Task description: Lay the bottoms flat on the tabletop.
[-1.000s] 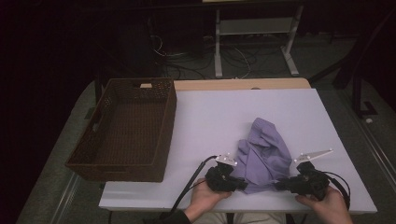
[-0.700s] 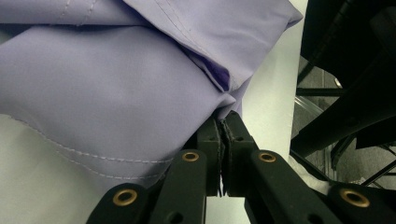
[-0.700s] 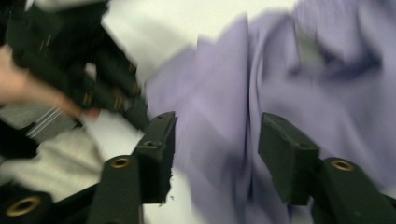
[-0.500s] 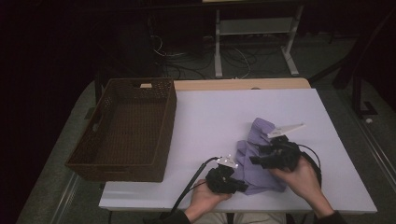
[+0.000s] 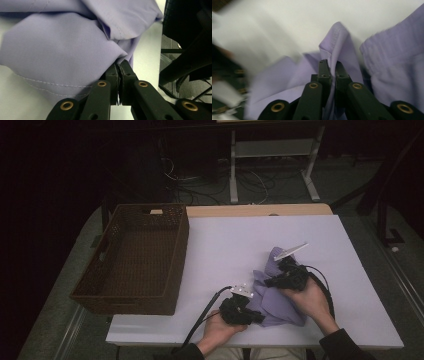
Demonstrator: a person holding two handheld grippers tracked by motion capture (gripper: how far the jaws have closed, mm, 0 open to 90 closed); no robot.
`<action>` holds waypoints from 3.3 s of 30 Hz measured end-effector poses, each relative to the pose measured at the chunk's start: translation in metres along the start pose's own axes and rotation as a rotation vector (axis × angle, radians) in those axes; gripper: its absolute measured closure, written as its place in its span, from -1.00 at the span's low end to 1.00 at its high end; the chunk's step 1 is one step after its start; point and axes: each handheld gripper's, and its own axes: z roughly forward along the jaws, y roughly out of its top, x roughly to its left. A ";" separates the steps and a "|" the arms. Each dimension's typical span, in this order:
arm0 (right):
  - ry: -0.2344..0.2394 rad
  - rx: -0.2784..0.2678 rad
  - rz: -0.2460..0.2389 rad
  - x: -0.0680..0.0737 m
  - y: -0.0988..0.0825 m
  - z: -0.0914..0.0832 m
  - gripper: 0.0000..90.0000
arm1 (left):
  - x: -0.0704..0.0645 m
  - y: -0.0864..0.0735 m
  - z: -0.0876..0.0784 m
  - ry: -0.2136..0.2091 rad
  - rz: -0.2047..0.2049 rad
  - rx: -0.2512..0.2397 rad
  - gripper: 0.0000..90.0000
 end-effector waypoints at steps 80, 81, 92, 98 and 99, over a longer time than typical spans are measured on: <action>-0.251 0.092 -0.040 -0.033 -0.040 -0.008 0.49 | 0.056 0.063 0.021 0.077 -0.078 -0.005 0.09; -0.258 0.096 -0.044 -0.034 -0.040 -0.008 0.66 | 0.055 0.063 0.022 0.092 -0.074 -0.004 0.19; -0.063 -0.045 0.055 -0.049 -0.034 -0.029 0.92 | 0.047 0.048 -0.006 0.173 -0.051 -0.016 0.93; 0.019 -0.088 0.045 -0.045 -0.012 -0.018 0.92 | 0.046 0.025 -0.043 0.229 -0.115 -0.094 0.94; 0.033 -0.094 0.039 -0.043 -0.008 -0.015 0.92 | 0.046 0.022 -0.047 0.233 -0.125 -0.102 0.94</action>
